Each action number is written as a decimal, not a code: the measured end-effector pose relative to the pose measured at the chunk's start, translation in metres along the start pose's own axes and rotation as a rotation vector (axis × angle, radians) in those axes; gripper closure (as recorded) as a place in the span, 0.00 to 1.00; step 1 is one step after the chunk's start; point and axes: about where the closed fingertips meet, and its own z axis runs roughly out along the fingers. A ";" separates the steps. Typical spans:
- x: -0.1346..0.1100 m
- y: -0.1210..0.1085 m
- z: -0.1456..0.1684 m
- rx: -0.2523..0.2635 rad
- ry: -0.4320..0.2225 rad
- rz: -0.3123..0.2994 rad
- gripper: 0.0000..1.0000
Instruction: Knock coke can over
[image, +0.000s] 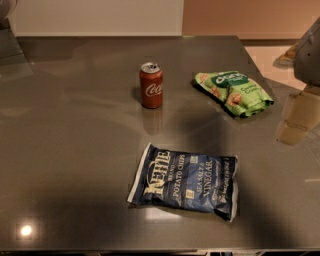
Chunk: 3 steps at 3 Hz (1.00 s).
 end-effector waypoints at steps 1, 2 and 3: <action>-0.001 -0.001 -0.001 0.002 -0.002 0.000 0.00; -0.024 -0.023 0.006 0.024 -0.045 -0.008 0.00; -0.061 -0.053 0.018 0.057 -0.115 -0.018 0.00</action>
Offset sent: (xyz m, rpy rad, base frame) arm 0.0656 0.0378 0.0060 0.0766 -0.0643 0.0295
